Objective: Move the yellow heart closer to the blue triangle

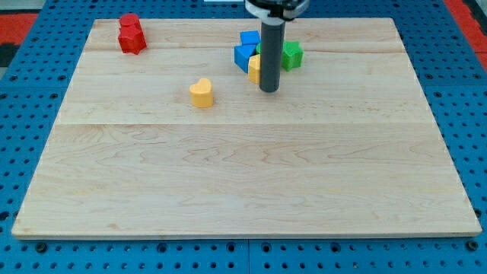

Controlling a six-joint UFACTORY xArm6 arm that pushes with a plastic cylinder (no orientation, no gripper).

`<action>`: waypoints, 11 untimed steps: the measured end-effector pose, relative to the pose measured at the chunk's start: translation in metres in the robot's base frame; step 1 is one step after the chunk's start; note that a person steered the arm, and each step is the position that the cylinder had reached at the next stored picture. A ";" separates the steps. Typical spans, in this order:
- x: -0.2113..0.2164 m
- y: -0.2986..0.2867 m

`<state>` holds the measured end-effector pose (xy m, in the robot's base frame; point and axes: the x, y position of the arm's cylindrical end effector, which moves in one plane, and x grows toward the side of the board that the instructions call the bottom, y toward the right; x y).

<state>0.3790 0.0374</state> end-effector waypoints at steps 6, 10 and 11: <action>0.002 -0.104; -0.043 -0.060; -0.005 -0.061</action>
